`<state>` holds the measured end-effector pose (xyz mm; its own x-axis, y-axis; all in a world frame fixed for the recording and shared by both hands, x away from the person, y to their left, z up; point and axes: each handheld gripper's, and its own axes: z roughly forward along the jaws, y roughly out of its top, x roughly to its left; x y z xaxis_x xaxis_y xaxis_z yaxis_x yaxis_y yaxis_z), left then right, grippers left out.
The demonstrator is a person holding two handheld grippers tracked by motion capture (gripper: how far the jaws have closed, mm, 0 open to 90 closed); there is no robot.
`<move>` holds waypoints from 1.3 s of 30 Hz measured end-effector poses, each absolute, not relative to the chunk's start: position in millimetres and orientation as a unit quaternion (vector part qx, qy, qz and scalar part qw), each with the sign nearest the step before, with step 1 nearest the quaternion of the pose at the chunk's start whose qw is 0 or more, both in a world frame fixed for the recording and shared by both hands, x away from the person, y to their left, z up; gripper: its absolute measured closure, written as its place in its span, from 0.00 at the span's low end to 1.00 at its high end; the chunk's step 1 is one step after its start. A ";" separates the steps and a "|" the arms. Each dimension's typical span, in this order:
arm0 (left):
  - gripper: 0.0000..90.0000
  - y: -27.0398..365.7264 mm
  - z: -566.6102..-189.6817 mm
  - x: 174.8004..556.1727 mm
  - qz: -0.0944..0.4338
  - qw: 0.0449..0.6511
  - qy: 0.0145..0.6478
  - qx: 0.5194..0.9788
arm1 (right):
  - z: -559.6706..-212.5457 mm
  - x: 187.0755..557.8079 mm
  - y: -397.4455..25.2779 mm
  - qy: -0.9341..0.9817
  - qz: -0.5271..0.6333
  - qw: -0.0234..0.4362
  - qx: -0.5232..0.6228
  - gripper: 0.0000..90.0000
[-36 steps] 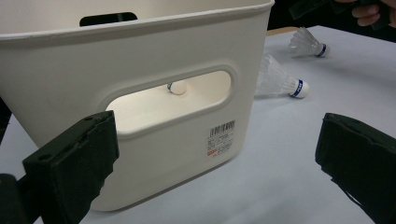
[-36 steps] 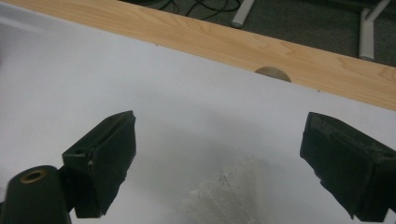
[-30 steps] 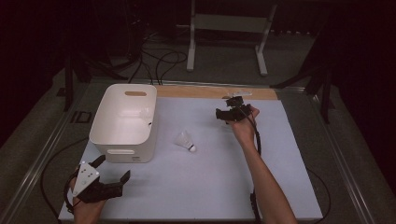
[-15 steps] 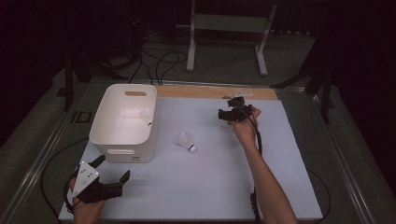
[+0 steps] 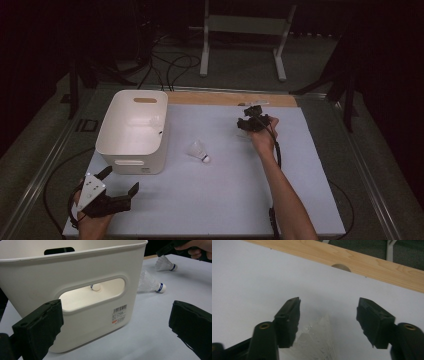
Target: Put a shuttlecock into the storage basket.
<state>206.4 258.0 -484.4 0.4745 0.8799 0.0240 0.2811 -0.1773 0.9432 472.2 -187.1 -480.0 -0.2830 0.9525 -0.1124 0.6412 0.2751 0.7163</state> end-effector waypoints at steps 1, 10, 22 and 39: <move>0.00 257.9 -484.4 206.4 0.305 0.491 0.412 0.704 | -480.7 471.9 -187.1 0.752 0.280 0.277 0.529 0.44; 0.00 257.6 -484.4 206.4 0.305 0.491 0.412 0.704 | -479.2 462.9 -196.1 0.754 0.269 0.280 0.530 0.56; 0.00 256.2 -484.3 206.6 0.304 0.490 0.412 0.706 | -466.9 445.7 -223.4 0.743 0.279 0.272 0.544 0.69; 0.00 255.9 -484.2 206.7 0.305 0.489 0.412 0.706 | -471.4 435.7 -236.1 0.754 0.279 0.230 0.549 0.91</move>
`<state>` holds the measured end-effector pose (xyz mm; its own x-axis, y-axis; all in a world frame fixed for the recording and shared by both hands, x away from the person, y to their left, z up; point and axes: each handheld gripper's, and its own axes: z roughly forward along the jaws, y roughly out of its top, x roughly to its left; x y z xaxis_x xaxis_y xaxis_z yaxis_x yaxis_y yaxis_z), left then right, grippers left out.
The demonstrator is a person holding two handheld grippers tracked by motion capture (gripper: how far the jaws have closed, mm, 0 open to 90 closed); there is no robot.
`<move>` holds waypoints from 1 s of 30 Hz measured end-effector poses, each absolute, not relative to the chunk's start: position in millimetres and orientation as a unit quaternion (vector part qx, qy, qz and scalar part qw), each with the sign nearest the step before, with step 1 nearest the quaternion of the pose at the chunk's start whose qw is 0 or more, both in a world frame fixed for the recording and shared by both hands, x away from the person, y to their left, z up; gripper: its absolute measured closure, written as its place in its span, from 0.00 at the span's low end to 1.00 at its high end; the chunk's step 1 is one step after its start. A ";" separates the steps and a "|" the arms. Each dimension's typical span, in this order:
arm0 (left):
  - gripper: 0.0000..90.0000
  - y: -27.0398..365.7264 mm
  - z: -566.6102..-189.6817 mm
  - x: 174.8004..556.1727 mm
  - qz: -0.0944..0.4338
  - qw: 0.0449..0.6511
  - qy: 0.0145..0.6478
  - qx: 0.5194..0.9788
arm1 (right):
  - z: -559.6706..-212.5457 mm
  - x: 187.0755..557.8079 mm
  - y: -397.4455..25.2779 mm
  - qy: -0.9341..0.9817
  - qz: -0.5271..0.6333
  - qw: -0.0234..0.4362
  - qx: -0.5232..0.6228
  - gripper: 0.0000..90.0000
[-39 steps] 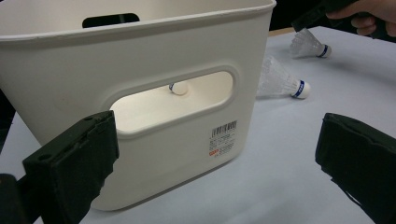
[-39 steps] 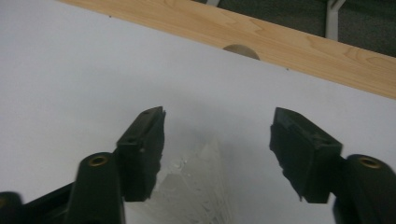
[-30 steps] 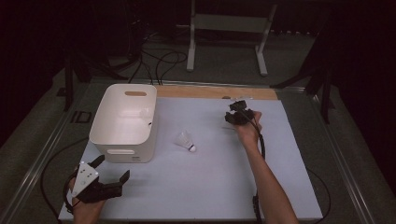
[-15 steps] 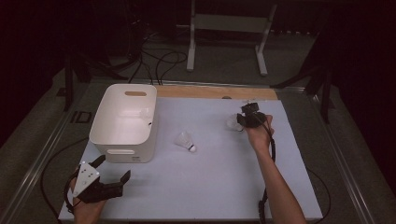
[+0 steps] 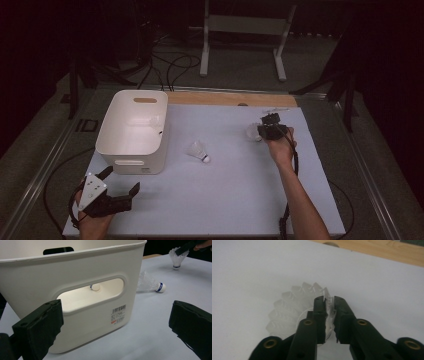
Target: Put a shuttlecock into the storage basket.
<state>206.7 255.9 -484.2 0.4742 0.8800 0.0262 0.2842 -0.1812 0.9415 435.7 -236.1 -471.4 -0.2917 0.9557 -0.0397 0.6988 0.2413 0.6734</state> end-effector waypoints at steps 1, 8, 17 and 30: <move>0.00 255.9 -484.2 206.8 0.305 0.489 0.413 0.706 | -471.7 435.7 -236.0 0.755 0.279 0.228 0.548 0.92; 0.00 256.0 -484.2 206.7 0.305 0.489 0.413 0.705 | -466.7 433.2 -235.4 0.753 0.287 0.231 0.546 0.99; 0.00 256.1 -484.0 206.5 0.306 0.491 0.412 0.704 | -459.2 430.2 -234.6 0.749 0.299 0.237 0.542 0.99; 0.00 255.9 -484.0 206.5 0.306 0.492 0.413 0.703 | -455.2 427.9 -233.8 0.746 0.305 0.239 0.541 0.99</move>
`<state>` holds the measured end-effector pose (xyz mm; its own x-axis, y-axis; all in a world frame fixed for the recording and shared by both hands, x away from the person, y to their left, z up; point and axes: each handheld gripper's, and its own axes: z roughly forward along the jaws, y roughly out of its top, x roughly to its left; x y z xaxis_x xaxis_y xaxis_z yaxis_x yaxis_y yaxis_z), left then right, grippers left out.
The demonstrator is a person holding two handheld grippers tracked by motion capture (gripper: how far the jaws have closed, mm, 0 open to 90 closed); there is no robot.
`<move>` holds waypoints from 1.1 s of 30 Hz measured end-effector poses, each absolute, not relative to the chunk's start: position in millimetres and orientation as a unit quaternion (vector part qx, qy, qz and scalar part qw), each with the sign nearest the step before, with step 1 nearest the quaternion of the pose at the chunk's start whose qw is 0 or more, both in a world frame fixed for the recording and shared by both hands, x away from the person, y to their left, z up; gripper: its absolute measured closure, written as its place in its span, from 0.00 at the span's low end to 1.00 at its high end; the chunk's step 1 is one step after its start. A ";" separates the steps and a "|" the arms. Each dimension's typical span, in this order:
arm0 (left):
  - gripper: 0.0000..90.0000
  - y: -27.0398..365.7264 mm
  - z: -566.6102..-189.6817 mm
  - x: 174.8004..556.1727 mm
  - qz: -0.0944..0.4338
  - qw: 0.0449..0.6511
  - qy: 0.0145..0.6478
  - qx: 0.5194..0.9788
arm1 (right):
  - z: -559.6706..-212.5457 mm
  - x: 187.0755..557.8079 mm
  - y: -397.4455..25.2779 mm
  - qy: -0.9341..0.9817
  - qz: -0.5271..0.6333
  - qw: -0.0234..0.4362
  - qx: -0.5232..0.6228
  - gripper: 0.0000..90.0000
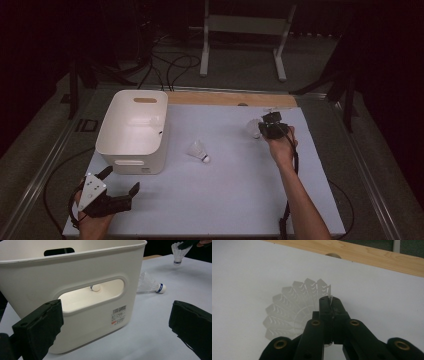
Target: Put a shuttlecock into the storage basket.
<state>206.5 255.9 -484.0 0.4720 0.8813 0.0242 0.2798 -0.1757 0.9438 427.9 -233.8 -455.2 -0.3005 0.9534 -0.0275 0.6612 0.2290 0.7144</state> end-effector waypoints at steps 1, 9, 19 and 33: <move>0.00 255.9 -484.0 206.5 0.306 0.492 0.413 0.703 | -455.2 427.9 -233.8 0.746 0.305 0.239 0.541 0.99; 0.00 255.6 -484.1 206.6 0.306 0.491 0.413 0.704 | -451.8 426.2 -232.3 0.747 0.309 0.243 0.536 0.99; 0.00 255.2 -484.1 206.7 0.305 0.491 0.413 0.704 | -448.4 424.0 -230.6 0.744 0.315 0.245 0.536 0.99; 0.00 255.3 -484.1 206.7 0.306 0.491 0.413 0.704 | -442.2 419.7 -229.0 0.742 0.328 0.246 0.531 0.99</move>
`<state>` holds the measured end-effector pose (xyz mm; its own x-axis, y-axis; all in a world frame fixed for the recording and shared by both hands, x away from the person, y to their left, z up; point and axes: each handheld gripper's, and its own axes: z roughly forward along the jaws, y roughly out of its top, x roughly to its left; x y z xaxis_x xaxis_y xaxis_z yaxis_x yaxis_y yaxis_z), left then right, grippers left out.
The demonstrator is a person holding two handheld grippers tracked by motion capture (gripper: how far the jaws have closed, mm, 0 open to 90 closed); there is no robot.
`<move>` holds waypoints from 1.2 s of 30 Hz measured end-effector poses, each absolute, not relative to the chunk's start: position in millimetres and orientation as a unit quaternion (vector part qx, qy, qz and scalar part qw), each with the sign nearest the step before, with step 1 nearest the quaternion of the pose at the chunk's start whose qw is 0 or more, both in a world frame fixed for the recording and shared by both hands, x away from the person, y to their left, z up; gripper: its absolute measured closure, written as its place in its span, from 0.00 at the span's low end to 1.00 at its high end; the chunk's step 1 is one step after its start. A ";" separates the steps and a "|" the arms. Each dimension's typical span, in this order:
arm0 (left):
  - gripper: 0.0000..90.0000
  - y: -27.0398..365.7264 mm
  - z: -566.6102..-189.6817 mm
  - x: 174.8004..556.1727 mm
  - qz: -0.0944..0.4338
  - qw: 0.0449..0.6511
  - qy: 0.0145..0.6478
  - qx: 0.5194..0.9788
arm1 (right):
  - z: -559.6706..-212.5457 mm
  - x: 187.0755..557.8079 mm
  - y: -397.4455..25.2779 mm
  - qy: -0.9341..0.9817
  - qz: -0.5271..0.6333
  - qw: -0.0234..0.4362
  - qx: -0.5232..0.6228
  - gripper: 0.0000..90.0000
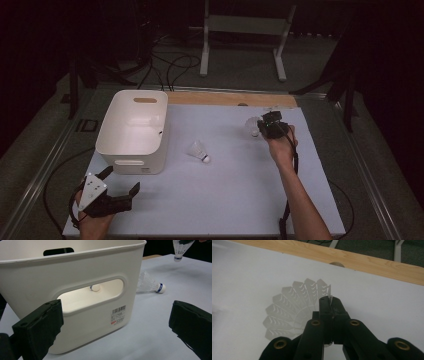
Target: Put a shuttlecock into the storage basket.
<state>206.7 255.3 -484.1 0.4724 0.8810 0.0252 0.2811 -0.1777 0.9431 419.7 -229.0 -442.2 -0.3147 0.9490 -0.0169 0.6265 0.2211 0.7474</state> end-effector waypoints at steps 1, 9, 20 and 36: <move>0.00 255.3 -484.2 206.7 0.306 0.490 0.413 0.704 | -441.8 419.4 -228.9 0.741 0.328 0.247 0.531 0.99; 0.00 255.6 -484.0 206.5 0.306 0.491 0.412 0.704 | -438.4 417.2 -226.7 0.741 0.334 0.249 0.528 0.99; 0.00 255.5 -484.1 206.5 0.307 0.491 0.412 0.704 | -430.6 413.3 -222.2 0.742 0.342 0.255 0.517 0.99; 0.00 255.6 -484.0 206.5 0.307 0.491 0.412 0.704 | -423.1 409.9 -216.3 0.744 0.349 0.257 0.508 0.99</move>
